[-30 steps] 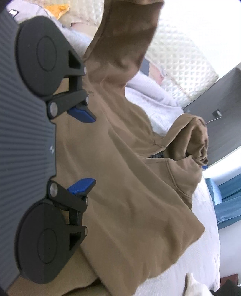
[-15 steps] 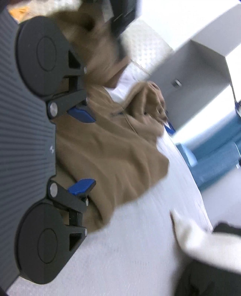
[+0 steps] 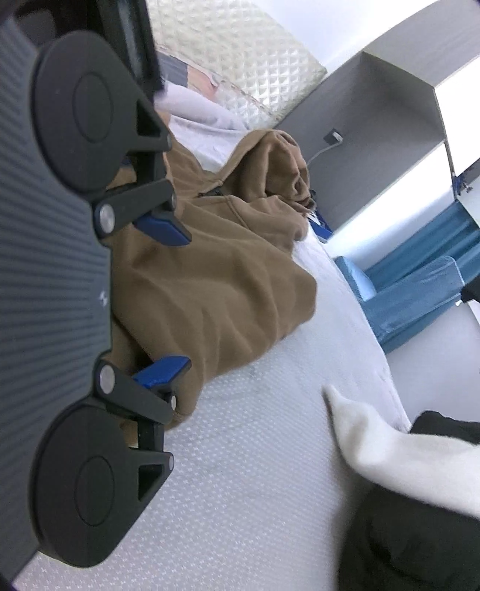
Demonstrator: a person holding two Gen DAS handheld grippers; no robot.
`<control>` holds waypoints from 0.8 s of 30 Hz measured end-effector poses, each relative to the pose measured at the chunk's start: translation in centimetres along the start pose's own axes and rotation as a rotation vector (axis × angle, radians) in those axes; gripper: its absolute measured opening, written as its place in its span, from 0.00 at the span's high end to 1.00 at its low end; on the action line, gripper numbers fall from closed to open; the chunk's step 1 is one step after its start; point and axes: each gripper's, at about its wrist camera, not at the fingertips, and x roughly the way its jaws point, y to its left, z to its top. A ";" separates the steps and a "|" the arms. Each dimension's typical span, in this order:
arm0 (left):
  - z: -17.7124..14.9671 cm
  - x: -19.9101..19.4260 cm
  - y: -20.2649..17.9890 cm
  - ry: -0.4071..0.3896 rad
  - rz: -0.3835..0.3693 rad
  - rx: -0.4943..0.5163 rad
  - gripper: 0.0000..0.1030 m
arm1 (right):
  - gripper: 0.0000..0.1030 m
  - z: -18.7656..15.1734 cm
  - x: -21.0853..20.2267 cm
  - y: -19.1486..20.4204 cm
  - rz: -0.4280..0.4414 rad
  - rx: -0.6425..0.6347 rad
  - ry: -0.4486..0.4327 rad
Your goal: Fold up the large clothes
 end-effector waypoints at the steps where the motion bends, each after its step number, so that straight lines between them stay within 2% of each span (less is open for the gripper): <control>1: -0.1 -0.9 0.3 -0.018 -0.017 0.002 0.43 | 0.32 0.0 -0.1 0.0 -0.005 0.000 -0.007; 4: -0.5 -3.1 1.1 -0.071 -0.011 0.041 0.43 | 0.32 0.1 -0.7 0.6 -0.009 -0.027 -0.031; 8: -1.6 -4.7 4.0 -0.134 0.078 0.091 0.43 | 0.32 0.2 -2.2 2.6 0.005 -0.125 -0.116; 11: -2.1 -4.8 7.2 -0.147 0.124 0.059 0.43 | 0.32 -0.4 -3.4 4.8 0.042 -0.220 -0.177; 14: -2.2 -4.4 11.0 -0.169 0.141 -0.001 0.43 | 0.32 -1.8 -3.7 7.4 0.110 -0.358 -0.201; 17: -1.9 -3.5 13.8 -0.180 0.167 -0.020 0.43 | 0.35 -3.2 -2.3 9.3 0.143 -0.449 -0.156; 19: -1.7 -2.7 15.2 -0.180 0.182 -0.028 0.43 | 0.47 -3.8 -0.7 10.0 0.140 -0.469 -0.098; 21: -1.4 -1.6 16.4 -0.177 0.214 -0.037 0.43 | 0.53 -4.1 1.1 10.6 0.102 -0.502 -0.058; 24: -1.3 -0.3 17.9 -0.179 0.253 -0.058 0.44 | 0.55 -4.6 3.2 10.7 0.010 -0.547 -0.026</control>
